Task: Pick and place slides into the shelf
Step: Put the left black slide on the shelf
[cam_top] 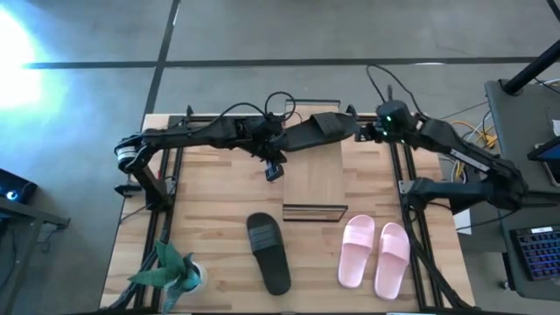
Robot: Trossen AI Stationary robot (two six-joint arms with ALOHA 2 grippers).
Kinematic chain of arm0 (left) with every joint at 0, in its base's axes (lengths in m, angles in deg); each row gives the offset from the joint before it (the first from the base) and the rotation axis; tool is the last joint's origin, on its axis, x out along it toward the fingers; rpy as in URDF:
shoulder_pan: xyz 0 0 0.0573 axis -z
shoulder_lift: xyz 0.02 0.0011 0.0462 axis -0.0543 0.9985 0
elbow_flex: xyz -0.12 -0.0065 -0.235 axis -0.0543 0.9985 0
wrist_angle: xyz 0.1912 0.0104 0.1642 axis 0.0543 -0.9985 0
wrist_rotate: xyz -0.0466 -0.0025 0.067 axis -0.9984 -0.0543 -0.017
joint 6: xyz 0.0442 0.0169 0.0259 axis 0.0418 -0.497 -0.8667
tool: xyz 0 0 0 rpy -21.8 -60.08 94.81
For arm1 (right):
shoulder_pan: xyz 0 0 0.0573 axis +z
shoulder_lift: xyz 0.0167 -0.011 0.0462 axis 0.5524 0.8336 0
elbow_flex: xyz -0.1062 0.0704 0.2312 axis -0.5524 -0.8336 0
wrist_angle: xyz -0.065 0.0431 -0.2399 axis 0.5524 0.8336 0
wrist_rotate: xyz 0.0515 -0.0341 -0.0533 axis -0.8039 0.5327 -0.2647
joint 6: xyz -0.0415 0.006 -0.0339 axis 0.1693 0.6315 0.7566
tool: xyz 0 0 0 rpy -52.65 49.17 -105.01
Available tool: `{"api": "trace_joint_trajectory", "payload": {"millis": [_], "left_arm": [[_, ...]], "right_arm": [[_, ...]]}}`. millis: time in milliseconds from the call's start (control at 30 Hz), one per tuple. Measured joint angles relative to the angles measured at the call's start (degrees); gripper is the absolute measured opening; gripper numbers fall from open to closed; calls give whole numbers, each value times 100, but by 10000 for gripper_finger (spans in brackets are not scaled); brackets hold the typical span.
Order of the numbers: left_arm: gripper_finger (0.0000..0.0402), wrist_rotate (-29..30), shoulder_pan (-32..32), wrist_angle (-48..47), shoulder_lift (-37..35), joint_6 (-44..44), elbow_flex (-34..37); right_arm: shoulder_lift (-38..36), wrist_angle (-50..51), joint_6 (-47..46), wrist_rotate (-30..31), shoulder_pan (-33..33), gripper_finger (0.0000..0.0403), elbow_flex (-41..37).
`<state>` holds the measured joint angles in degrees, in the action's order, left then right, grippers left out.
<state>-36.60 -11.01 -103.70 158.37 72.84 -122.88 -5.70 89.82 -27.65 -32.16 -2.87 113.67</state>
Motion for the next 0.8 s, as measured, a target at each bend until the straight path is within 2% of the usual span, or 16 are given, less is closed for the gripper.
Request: {"api": "trace_joint_trajectory", "payload": {"millis": [100,367,533,800], "left_arm": [[0,-2,6,17,0,23,47],[0,26,-16,495,0,49,367],[0,446,-57,531,0,-42,398],[0,720,-356,567,0,-252,402]], "right_arm": [[323,-231,262,-205,-197,8,0],[1046,-547,676,-360,-213,9,243],[1493,-552,866,-505,-199,9,610],[1904,108,1101,-605,14,9,1070]]}}
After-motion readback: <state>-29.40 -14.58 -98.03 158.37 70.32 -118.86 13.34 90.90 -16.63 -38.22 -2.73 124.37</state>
